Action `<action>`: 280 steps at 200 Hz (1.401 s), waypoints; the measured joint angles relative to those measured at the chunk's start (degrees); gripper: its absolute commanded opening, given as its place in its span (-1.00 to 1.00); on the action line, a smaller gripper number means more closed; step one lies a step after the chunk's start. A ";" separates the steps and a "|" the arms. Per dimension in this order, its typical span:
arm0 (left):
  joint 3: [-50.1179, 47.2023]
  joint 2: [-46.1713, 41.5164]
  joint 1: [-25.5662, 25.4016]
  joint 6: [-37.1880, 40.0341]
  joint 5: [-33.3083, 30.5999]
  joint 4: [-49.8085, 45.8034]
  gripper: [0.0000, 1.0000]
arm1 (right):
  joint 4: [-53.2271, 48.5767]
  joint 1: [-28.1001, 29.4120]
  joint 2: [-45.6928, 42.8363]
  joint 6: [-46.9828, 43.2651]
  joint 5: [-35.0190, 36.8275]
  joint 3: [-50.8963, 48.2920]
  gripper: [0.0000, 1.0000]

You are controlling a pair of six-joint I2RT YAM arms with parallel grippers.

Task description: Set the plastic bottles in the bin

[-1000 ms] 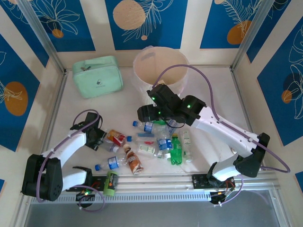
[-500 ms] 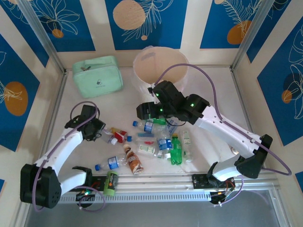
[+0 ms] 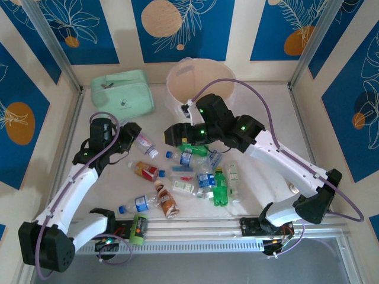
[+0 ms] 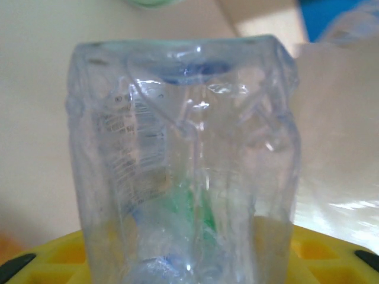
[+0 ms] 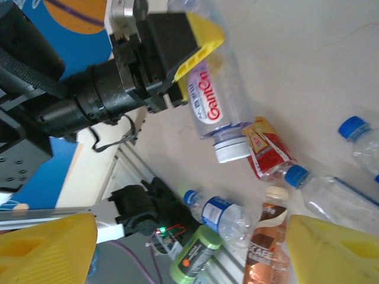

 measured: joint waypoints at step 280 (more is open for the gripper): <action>2.91 10.01 -4.26 -13.03 29.75 35.60 0.03 | -2.89 -0.81 11.02 -3.41 -2.95 10.45 0.74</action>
